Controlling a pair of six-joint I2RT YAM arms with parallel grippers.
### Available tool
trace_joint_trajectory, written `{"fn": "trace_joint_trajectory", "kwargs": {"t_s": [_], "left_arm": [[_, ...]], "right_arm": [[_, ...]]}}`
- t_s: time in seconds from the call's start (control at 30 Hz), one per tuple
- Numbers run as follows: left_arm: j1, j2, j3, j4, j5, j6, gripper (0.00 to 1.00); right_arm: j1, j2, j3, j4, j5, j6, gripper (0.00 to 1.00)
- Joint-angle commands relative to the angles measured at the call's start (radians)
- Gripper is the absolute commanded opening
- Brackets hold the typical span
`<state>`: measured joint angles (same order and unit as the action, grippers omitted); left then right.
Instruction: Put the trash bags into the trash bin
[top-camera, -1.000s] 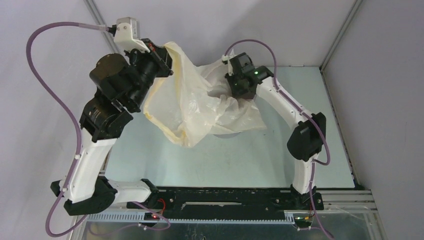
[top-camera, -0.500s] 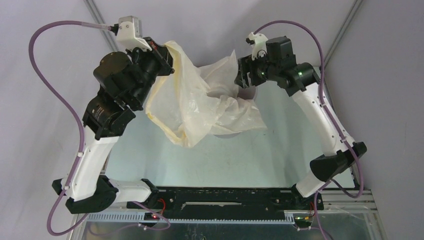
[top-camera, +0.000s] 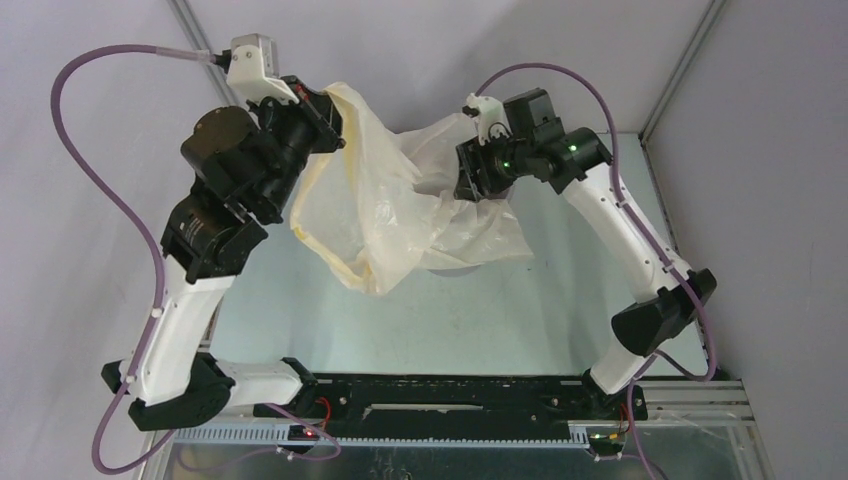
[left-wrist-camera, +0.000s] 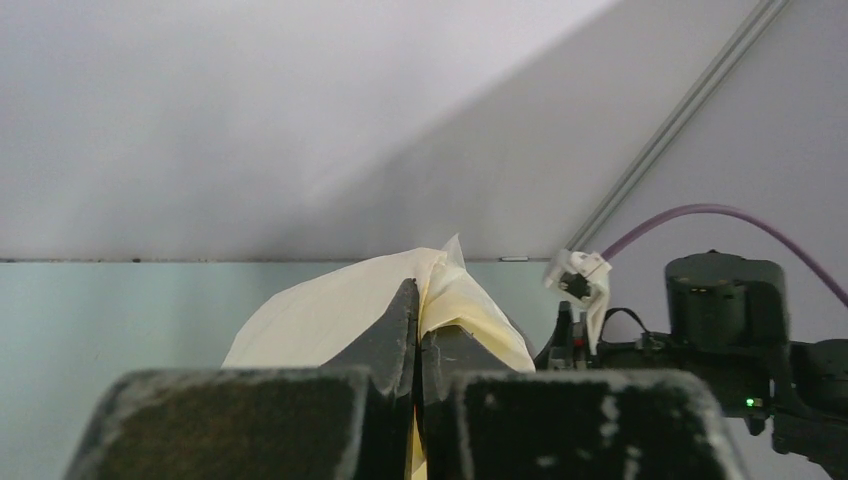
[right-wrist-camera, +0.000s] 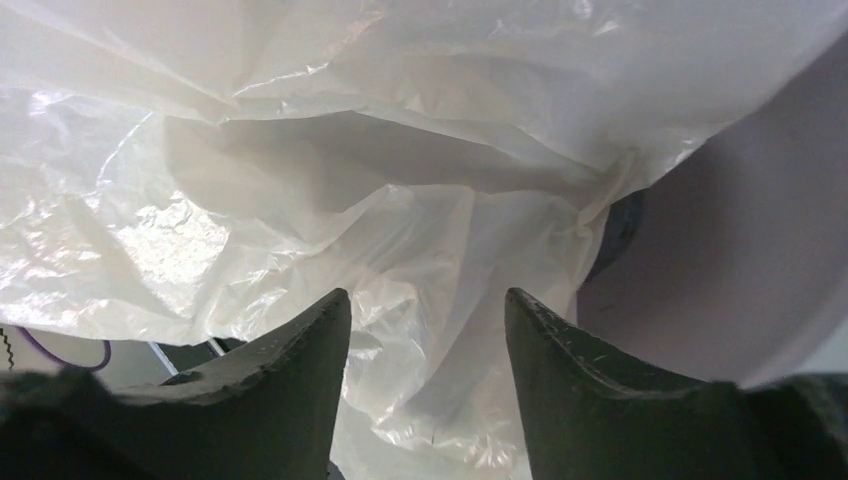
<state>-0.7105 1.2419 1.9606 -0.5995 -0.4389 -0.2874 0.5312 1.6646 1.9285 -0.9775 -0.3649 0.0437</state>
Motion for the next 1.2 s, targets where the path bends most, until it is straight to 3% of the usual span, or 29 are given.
{"fn": "trace_joint_trajectory", "kwargs": {"t_s": [0.0,0.1,0.13,0.17,0.23,0.27,0.6,0.93,1.17], "left_arm": [[0.009,-0.036,-0.017,0.044,-0.005,0.013,0.02],[0.009,-0.047,-0.03,0.05,-0.006,0.015,0.02],[0.009,-0.049,-0.031,0.05,-0.007,0.016,0.02],[0.009,-0.05,-0.031,0.051,-0.008,0.017,0.02],[0.009,-0.05,-0.031,0.049,-0.021,0.02,0.02],[0.009,-0.049,-0.031,0.047,-0.032,0.021,0.02],[0.021,-0.015,-0.037,0.007,-0.069,-0.027,0.01],[0.067,0.007,-0.117,0.004,0.0,-0.067,0.01],[0.11,-0.002,-0.208,0.023,0.056,-0.101,0.01]], "right_arm": [[0.024,0.037,-0.004,-0.023,-0.005,-0.013,0.58],[0.031,0.055,-0.011,-0.027,-0.002,-0.011,0.52],[0.03,0.06,-0.011,-0.027,-0.003,-0.007,0.45],[0.03,0.064,-0.009,-0.026,-0.001,-0.006,0.36],[0.027,0.078,0.005,-0.028,0.012,0.002,0.06],[0.024,0.086,0.015,-0.029,0.02,0.006,0.0],[0.024,0.263,0.157,-0.043,0.308,0.005,0.0],[0.057,0.442,0.161,-0.044,0.341,0.002,0.0],[0.056,0.414,0.164,-0.047,0.35,0.009,0.01]]}}
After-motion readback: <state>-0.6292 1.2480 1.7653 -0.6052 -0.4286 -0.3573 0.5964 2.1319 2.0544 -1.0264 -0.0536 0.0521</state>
